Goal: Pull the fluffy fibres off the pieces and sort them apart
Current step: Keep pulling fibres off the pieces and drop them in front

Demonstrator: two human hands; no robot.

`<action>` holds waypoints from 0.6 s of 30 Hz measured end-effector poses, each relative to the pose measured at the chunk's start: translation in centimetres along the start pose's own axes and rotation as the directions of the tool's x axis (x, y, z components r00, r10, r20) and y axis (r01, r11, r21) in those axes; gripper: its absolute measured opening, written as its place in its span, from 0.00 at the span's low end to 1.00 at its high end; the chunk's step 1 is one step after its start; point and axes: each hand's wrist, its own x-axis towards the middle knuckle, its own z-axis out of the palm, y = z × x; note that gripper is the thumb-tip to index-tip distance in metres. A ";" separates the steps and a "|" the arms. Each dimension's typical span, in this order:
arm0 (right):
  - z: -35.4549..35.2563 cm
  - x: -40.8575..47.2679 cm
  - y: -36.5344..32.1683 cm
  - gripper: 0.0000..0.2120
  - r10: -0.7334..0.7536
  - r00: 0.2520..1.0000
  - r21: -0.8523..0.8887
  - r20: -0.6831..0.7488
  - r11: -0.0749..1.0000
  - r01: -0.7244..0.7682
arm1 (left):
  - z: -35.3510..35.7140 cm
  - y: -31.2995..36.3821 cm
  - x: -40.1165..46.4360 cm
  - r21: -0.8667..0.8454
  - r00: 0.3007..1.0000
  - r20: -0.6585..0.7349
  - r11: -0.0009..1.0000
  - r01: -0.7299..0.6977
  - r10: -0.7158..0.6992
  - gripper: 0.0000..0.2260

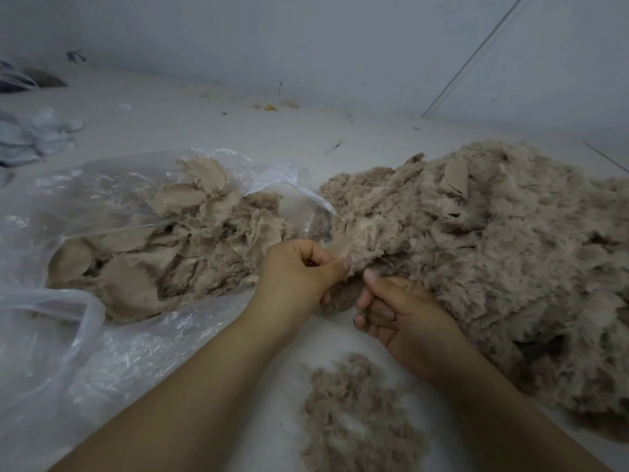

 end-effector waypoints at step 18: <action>-0.7 0.1 0.3 0.19 -0.038 0.994 0.003 0.102 0.999 0.038 | 0.1 -0.3 -0.9 0.404 0.994 0.049 0.909 -0.107 0.096 0.17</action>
